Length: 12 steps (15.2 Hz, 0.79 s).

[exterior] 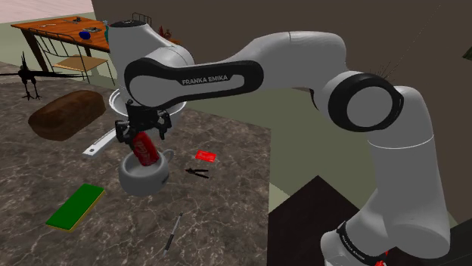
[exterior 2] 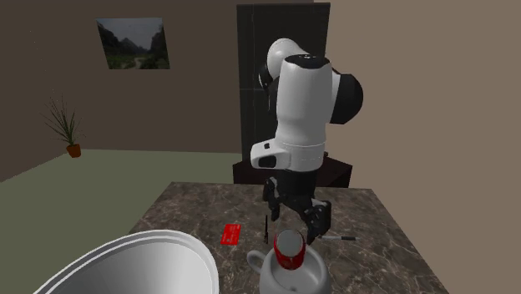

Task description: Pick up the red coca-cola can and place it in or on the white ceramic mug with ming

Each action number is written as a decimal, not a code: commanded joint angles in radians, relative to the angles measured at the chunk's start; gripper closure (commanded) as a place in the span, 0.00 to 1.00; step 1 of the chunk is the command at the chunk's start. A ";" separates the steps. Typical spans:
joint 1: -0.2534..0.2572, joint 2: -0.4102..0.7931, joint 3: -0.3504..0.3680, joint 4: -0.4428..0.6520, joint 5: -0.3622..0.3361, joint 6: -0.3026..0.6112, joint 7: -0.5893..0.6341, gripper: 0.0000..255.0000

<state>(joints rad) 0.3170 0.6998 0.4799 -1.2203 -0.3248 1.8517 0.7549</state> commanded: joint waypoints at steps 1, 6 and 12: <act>0.003 0.008 -0.002 0.014 -0.001 -0.007 -0.002 0.00; 0.022 -0.003 0.004 0.129 0.008 -0.126 -0.016 0.00; 0.022 -0.003 0.004 0.129 0.008 -0.126 -0.016 0.00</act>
<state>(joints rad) 0.3390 0.6969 0.4836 -1.0919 -0.3168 1.7257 0.7386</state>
